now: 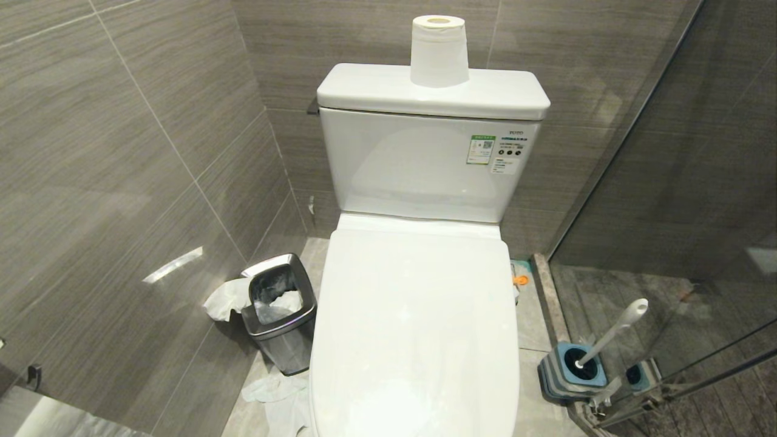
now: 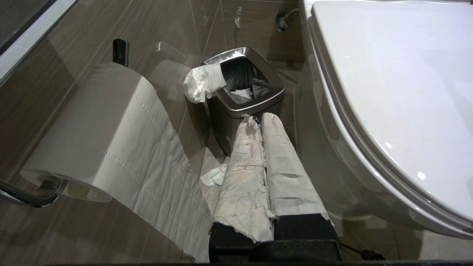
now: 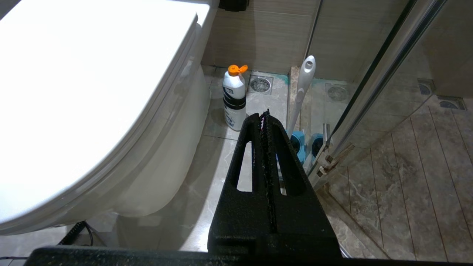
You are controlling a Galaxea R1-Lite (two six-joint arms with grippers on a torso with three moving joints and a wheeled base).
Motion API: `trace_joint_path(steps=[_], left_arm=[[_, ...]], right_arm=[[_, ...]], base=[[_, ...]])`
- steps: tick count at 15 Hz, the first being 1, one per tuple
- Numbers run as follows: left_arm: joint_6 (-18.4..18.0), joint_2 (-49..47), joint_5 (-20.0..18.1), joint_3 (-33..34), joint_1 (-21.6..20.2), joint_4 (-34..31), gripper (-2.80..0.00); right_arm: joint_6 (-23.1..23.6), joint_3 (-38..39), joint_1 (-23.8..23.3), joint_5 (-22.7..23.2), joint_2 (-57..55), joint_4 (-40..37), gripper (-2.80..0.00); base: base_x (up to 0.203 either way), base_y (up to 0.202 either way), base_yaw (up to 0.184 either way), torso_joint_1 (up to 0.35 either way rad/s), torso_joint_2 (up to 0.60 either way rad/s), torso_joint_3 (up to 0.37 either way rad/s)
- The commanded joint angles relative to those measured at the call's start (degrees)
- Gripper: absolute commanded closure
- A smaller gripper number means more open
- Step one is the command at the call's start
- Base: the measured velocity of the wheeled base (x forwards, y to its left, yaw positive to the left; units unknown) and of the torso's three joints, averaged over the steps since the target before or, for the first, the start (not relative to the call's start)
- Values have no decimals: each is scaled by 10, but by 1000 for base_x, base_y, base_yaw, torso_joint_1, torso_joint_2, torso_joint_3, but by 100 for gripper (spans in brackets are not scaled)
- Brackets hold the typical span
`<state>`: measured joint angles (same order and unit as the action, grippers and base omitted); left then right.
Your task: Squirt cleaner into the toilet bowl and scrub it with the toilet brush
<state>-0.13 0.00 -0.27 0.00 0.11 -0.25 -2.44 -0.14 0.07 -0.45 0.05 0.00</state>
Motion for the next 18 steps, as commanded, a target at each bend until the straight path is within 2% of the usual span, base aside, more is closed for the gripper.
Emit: trace_joint_path(steps=[1,18], left_arm=[[0,-1,0,1,0,0,0],[0,-1,0,2,0,0,0]], right_arm=[[0,0,0,0,0,0,0],[0,0,0,0,0,0,0]], base=[[0,0,0,0,0,0],[0,0,0,0,0,0]])
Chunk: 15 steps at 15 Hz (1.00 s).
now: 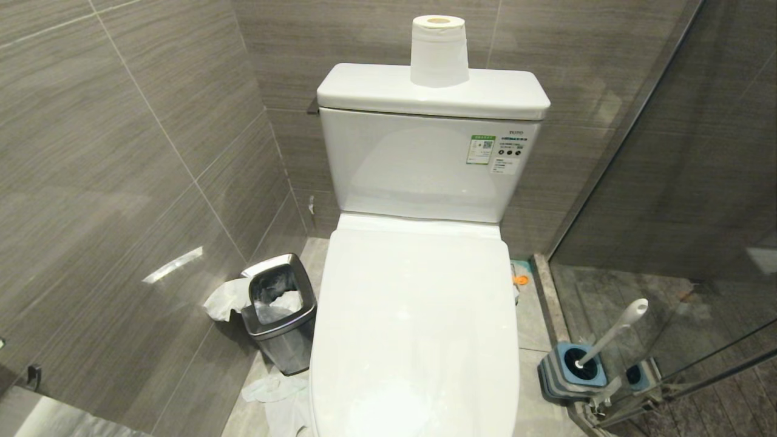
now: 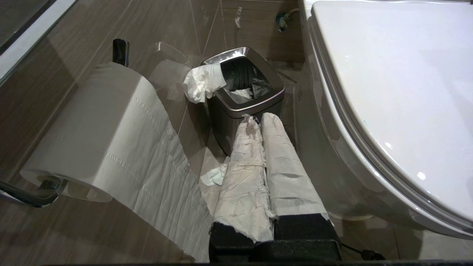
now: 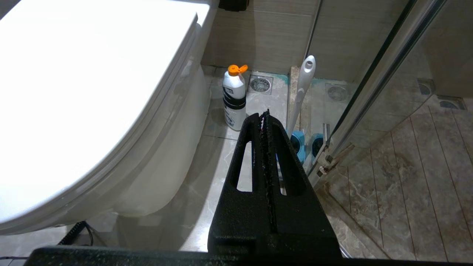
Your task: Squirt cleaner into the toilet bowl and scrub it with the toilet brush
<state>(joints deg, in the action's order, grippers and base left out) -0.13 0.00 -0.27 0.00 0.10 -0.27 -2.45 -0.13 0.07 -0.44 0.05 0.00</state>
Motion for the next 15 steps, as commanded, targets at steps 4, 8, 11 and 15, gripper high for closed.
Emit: trace_joint_path(steps=[4,8,11,15], left_arm=[[0,-1,0,2,0,0,0],[0,-1,0,2,0,0,0],[0,-1,0,2,0,0,0],[0,-1,0,2,0,0,0]], right_arm=[[0,0,1,0,0,0,0],[-11,0,0,-2,0,0,0],[-10,0,0,-2,0,0,0],[-10,0,0,-2,0,0,0]], base=[[0,0,0,0,0,0],[0,0,0,0,0,0],[0,0,0,0,0,0],[0,0,0,0,0,0]])
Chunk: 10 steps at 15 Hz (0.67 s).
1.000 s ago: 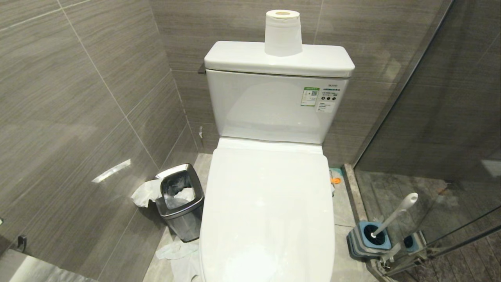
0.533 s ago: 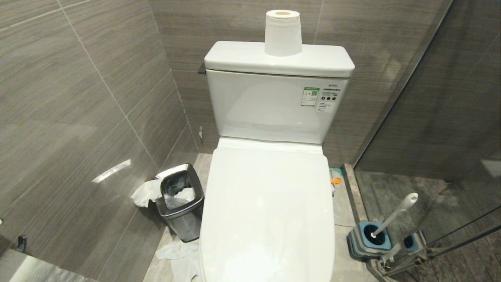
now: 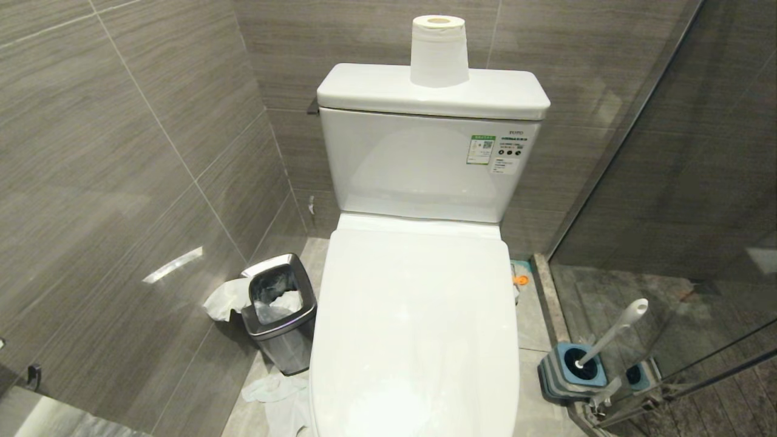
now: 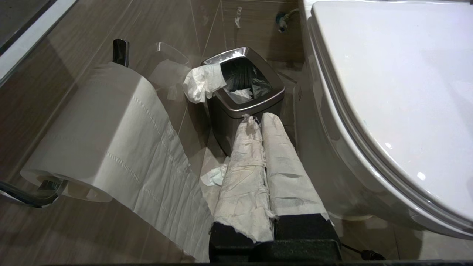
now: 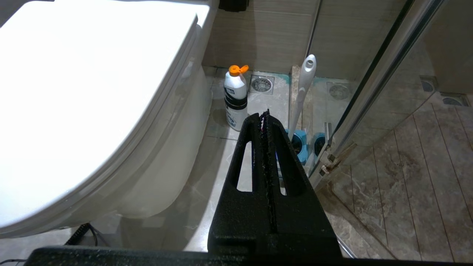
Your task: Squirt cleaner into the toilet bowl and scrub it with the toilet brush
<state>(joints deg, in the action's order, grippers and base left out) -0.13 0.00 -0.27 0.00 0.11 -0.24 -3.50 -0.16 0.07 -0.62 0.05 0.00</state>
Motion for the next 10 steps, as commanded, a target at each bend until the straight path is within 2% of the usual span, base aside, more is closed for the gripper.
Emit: trace_joint_path(steps=[1,10], left_arm=[[0,-1,0,1,0,0,0],[0,-1,0,1,0,0,0]], right_arm=[[0,0,0,0,0,0,0],[-3,0,1,0,0,0,0]], base=[[0,0,0,0,0,0],[0,0,0,0,0,0]])
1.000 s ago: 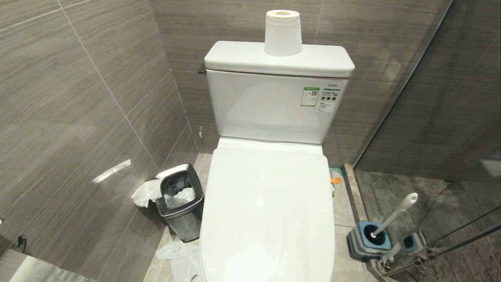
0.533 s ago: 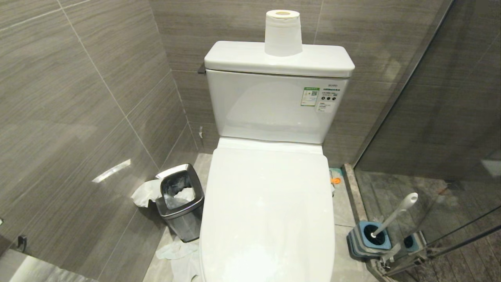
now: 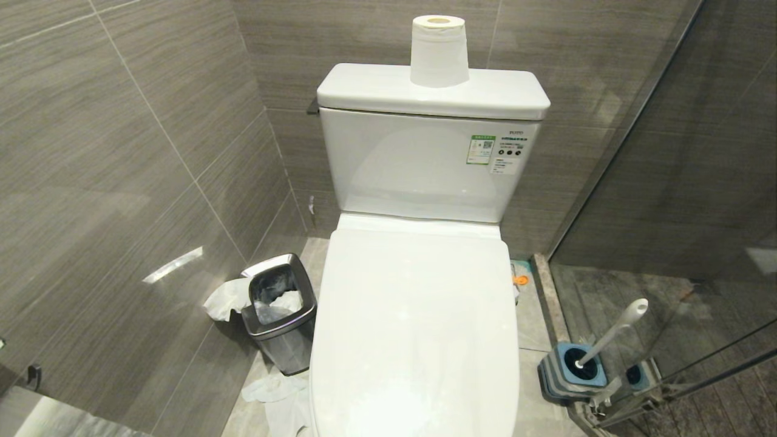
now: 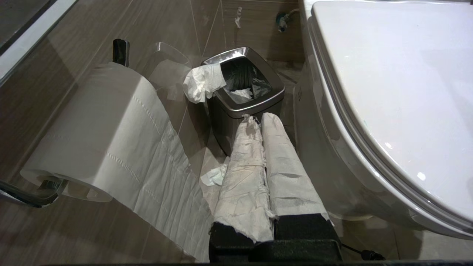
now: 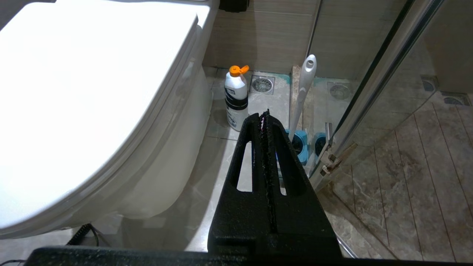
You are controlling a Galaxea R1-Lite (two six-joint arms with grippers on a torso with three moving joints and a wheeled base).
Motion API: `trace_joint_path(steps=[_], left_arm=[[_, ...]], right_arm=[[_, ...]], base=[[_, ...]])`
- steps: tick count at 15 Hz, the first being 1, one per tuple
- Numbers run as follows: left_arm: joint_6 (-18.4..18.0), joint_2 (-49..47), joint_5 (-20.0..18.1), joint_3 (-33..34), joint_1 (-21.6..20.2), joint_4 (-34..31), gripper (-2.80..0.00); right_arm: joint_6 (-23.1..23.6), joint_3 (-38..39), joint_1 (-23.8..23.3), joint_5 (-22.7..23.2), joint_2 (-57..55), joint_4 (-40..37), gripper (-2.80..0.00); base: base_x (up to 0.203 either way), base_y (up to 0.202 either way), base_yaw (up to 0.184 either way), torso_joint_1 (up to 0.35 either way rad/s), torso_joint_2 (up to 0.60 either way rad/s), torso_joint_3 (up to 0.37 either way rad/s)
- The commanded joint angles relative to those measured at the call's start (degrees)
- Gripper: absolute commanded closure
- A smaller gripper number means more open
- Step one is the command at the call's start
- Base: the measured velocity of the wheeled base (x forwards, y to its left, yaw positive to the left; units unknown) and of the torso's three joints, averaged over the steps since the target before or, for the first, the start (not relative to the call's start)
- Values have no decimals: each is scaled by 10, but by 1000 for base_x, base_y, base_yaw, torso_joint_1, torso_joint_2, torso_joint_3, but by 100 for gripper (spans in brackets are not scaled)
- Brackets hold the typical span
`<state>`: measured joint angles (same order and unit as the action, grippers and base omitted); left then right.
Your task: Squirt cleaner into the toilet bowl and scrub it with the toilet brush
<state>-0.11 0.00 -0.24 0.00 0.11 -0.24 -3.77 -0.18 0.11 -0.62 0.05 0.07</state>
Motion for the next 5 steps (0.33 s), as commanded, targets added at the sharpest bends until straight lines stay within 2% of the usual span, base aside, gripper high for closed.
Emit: trace_joint_path(steps=[1,5], left_arm=[[0,-1,0,2,0,0,0],[0,-1,0,2,0,0,0]], right_arm=[[0,0,0,-1,0,0,0],[0,0,0,-1,0,0,0]], base=[[0,0,0,0,0,0],[0,0,0,0,0,0]])
